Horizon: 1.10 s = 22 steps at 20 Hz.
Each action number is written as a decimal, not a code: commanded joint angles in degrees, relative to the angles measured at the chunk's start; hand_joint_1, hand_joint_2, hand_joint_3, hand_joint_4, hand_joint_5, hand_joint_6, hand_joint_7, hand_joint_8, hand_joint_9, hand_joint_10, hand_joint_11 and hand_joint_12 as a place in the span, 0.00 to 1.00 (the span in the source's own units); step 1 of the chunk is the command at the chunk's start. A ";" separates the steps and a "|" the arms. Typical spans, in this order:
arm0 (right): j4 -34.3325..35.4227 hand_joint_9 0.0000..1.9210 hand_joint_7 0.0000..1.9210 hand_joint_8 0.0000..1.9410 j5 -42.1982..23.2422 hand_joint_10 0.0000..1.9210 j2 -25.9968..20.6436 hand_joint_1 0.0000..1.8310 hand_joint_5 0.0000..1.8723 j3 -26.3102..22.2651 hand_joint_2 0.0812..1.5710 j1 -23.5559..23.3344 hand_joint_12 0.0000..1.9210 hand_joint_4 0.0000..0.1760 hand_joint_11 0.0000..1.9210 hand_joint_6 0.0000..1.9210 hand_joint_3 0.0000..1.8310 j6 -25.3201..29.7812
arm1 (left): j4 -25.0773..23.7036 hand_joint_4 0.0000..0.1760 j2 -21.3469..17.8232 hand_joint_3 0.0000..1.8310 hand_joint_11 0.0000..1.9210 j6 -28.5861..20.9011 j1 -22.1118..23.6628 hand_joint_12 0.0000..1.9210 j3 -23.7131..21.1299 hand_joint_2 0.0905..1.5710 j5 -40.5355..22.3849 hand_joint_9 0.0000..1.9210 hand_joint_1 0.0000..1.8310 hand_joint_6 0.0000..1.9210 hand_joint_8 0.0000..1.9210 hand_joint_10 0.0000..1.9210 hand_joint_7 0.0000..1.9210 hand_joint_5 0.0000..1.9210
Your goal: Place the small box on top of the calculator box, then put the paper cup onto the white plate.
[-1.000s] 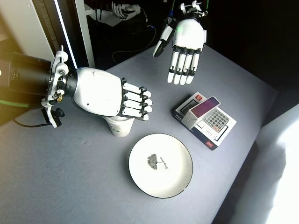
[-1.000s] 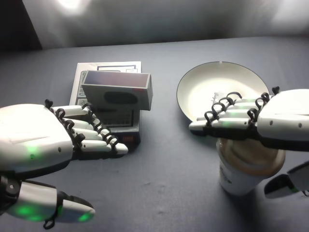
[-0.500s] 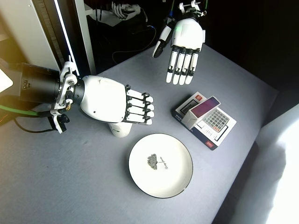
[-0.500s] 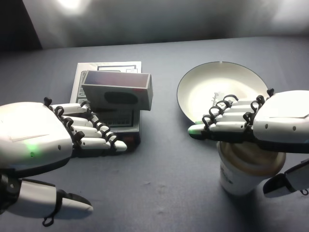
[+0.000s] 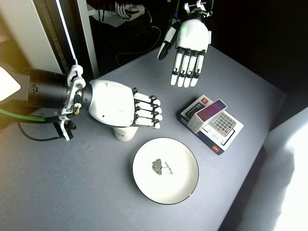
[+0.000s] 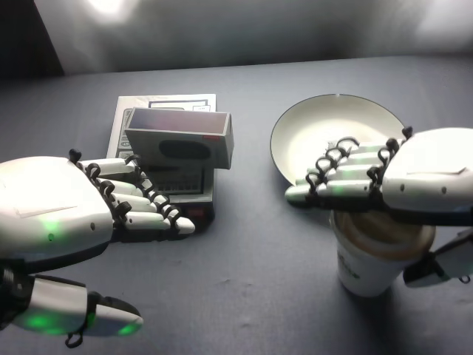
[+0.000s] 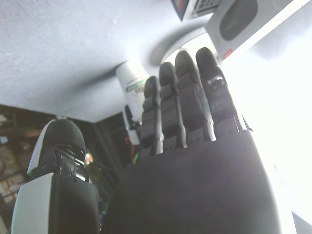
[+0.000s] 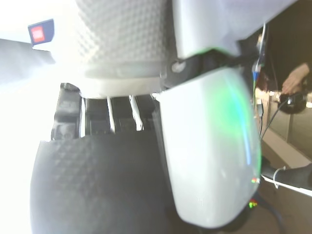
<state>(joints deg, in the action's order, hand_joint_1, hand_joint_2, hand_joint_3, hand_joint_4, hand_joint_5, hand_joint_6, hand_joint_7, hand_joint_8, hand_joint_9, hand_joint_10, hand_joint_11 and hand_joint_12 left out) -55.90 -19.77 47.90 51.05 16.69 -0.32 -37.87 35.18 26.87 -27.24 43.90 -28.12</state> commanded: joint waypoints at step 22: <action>-10.14 0.00 0.00 0.00 -5.94 0.00 -2.40 0.73 0.00 -0.35 0.59 -0.34 0.22 0.00 0.00 0.00 0.00 8.37 | 1.75 0.00 -0.69 0.00 0.01 0.16 1.69 0.36 -0.39 0.80 -4.00 0.18 0.14 0.00 0.00 0.01 0.18 0.15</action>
<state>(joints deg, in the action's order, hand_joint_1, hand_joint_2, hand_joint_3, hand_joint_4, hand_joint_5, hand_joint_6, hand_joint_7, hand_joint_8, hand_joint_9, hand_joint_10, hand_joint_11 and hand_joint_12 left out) -67.20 -22.65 46.13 50.87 16.64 7.73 -37.50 35.18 26.96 -26.41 43.59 -27.68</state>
